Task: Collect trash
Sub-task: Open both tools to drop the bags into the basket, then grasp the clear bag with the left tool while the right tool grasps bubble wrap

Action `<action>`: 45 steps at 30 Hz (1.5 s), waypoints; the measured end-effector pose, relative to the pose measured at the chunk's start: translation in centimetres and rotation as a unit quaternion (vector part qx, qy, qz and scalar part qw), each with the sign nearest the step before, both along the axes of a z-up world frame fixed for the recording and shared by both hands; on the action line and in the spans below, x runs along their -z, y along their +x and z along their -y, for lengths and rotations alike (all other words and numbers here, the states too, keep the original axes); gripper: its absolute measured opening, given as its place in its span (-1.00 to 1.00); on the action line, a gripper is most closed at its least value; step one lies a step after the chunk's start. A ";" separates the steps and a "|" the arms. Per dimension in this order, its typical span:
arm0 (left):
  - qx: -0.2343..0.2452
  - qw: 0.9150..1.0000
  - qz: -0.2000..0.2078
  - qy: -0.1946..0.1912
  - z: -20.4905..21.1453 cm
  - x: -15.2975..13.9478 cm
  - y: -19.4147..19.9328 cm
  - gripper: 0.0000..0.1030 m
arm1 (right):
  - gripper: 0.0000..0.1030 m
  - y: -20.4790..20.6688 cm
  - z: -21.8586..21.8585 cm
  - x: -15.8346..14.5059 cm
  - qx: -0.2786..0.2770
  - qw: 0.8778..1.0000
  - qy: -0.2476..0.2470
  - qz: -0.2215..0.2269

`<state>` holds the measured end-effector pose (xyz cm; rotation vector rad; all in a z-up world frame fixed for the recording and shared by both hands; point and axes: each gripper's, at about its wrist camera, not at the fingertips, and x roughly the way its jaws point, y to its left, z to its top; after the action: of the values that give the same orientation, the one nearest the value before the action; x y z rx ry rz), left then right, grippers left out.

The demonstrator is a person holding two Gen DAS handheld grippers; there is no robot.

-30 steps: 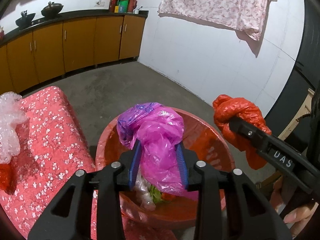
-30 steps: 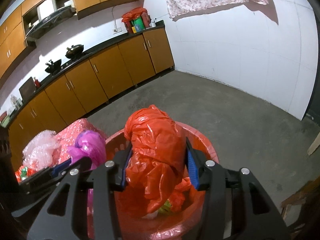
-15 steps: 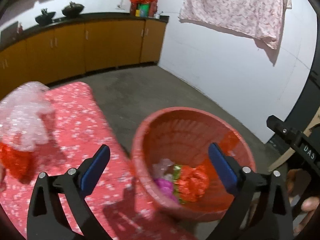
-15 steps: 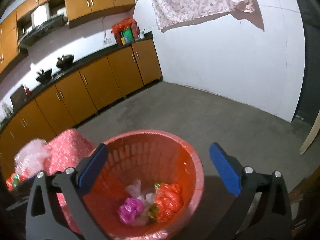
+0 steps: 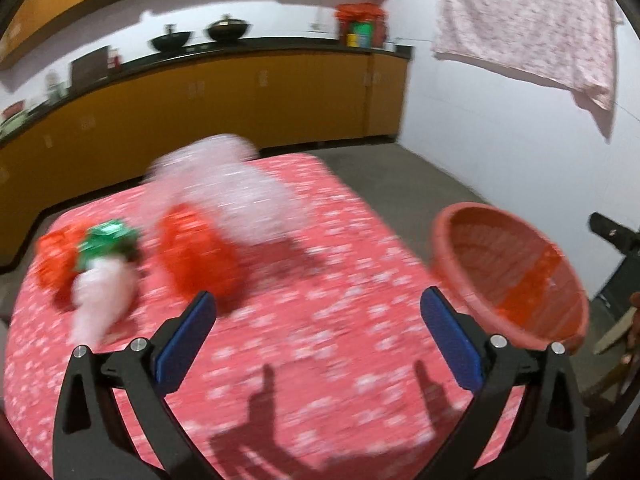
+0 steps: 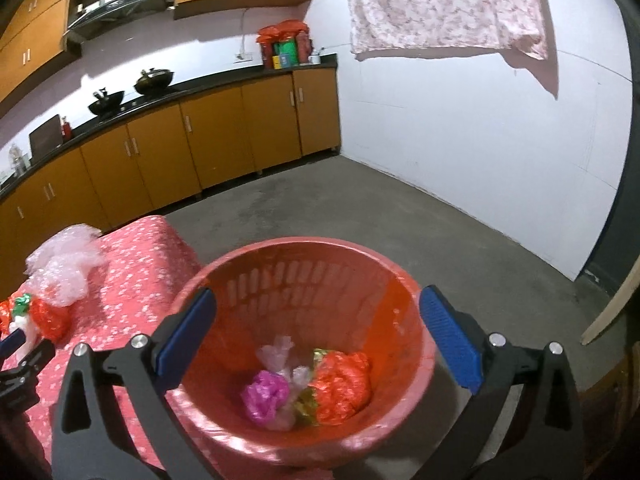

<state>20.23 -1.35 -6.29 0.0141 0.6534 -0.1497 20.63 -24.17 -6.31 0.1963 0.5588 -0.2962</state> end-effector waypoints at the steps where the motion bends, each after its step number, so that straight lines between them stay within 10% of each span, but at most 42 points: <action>1: -0.012 1.000 -0.002 -0.002 -1.3 0.1 -0.4 0.96 | 0.92 0.1 -0.4 -0.1 -0.004 1.000 0.001 0.001; 12: -0.157 0.987 -0.020 -0.012 -13.8 1.8 -3.1 0.96 | 0.92 1.4 -8.7 -0.6 -0.098 0.995 0.010 -0.002; 31: -0.170 0.985 -0.010 0.020 -15.1 2.1 2.2 0.94 | 0.92 3.9 -17.2 1.3 -0.199 0.979 -0.005 -0.047; 45: -0.151 0.986 -0.065 -0.021 -15.4 3.5 6.8 0.21 | 0.92 5.8 -17.8 2.8 -0.205 0.976 0.025 -0.065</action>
<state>27.02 14.00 -9.74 -0.1367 0.7753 0.1295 26.44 -6.36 -9.14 0.1056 0.7217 0.1073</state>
